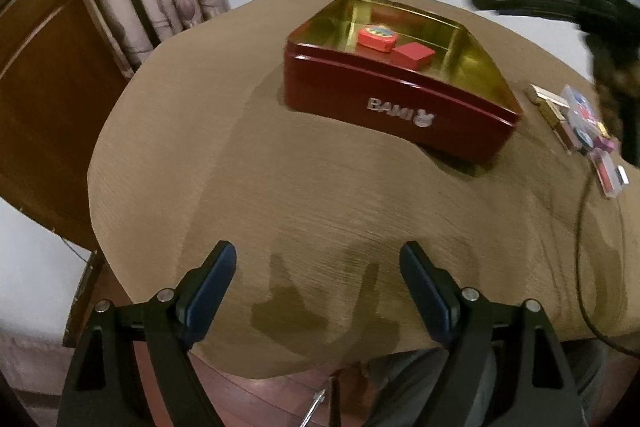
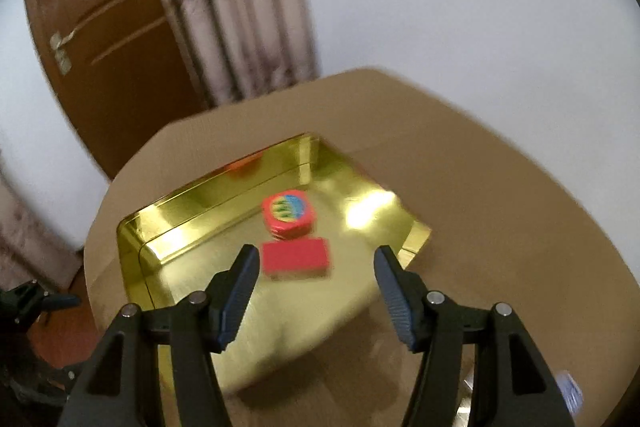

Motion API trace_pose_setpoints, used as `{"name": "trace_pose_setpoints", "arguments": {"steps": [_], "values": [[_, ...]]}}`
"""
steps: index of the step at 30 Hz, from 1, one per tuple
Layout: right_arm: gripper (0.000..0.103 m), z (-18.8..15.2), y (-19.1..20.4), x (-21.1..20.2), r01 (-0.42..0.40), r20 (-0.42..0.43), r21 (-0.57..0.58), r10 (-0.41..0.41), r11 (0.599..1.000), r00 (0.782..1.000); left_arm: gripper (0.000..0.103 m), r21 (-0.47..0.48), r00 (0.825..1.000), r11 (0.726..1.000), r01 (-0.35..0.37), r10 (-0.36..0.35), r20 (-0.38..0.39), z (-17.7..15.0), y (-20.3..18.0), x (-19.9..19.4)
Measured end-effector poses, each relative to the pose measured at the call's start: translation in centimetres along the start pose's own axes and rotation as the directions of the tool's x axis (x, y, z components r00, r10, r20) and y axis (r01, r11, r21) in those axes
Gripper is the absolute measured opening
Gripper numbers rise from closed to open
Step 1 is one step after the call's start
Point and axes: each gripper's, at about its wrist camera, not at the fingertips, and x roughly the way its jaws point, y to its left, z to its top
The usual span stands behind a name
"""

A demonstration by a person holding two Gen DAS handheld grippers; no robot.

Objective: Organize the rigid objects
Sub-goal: 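Grasp the lipstick tube with the left tool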

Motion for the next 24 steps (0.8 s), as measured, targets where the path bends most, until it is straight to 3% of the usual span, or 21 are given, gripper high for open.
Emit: {"name": "trace_pose_setpoints", "arguments": {"steps": [5, 9, 12, 15, 19, 24], "values": [[0.061, -7.6, -5.4, -10.1, 0.162, 0.100, 0.188, -0.183, 0.969, 0.978, 0.081, 0.066, 0.999, 0.997, 0.033, -0.034, 0.019, -0.3, -1.8, -1.2], [0.062, -15.5, -10.5, -15.5, 0.353, 0.015, 0.314, -0.376, 0.882, 0.927, 0.081, 0.172, 0.996, 0.983, 0.068, -0.076, 0.041, -0.8, -4.9, -2.6], [0.062, -21.2, -14.2, -17.3, 0.482, -0.083, 0.369, -0.488, 0.795, 0.869, 0.081, 0.234, 0.991, 0.966, 0.108, -0.122, 0.046, -0.7, -7.6, -3.5], [0.062, -25.6, -16.6, -18.1, 0.591, -0.166, 0.395, -0.578, 0.704, 0.799, 0.081, 0.253, 0.976, 0.944, 0.210, -0.218, 0.004, 0.8, -10.7, -3.8], [0.062, -29.6, -18.6, -19.0, 0.585, -0.164, 0.477, -0.587, 0.656, 0.793, 0.081, 0.250, 0.962, 0.931, 0.267, -0.273, -0.009, 4.2, -15.5, -3.7], [0.062, -30.9, -18.1, -19.0, 0.549, -0.108, 0.523, -0.588, 0.652, 0.802, 0.081, 0.222, 0.961, 0.936, 0.274, -0.277, -0.021, 8.8, -21.0, -1.3]]}}
